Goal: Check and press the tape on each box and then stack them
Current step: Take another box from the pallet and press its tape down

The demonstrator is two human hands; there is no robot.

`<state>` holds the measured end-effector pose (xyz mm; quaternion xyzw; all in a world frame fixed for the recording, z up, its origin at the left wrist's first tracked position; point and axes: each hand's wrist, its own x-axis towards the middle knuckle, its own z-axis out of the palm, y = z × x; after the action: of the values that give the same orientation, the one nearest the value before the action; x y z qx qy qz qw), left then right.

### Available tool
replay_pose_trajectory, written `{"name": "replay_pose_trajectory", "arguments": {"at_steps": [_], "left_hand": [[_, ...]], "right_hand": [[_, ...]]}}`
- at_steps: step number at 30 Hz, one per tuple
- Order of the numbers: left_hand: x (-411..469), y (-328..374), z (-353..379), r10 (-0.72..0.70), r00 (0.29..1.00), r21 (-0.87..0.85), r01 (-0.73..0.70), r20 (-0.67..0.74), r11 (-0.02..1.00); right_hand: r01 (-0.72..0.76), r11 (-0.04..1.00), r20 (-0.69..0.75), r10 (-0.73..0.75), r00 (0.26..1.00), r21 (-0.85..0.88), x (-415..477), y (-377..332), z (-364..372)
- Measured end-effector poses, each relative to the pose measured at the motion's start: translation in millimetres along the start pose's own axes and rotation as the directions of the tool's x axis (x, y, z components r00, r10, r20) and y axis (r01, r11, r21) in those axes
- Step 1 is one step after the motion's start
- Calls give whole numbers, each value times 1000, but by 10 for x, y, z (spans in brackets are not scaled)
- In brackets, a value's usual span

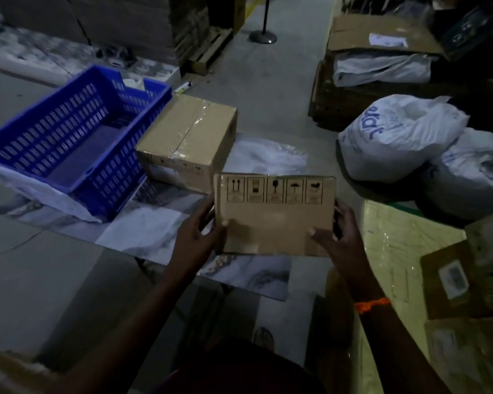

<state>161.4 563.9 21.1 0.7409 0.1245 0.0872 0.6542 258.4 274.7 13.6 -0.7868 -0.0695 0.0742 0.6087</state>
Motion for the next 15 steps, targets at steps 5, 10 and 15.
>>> {"name": "replay_pose_trajectory", "arguments": {"at_steps": [5,10,15], "left_hand": [[-347,-312,-37,-217,968,-63,211,-124,976],[-358,-509,-131,-399,908,-104,388,-129,916],[-329,-722,-135,-370,920,124,386,-131,914]], "right_hand": [[-186,975,-73,195,978,121,-612,372,79],[-332,929,-35,341,939,162,-726,541,325],[-352,935,-53,349,936,-44,-464,793,409]]}}
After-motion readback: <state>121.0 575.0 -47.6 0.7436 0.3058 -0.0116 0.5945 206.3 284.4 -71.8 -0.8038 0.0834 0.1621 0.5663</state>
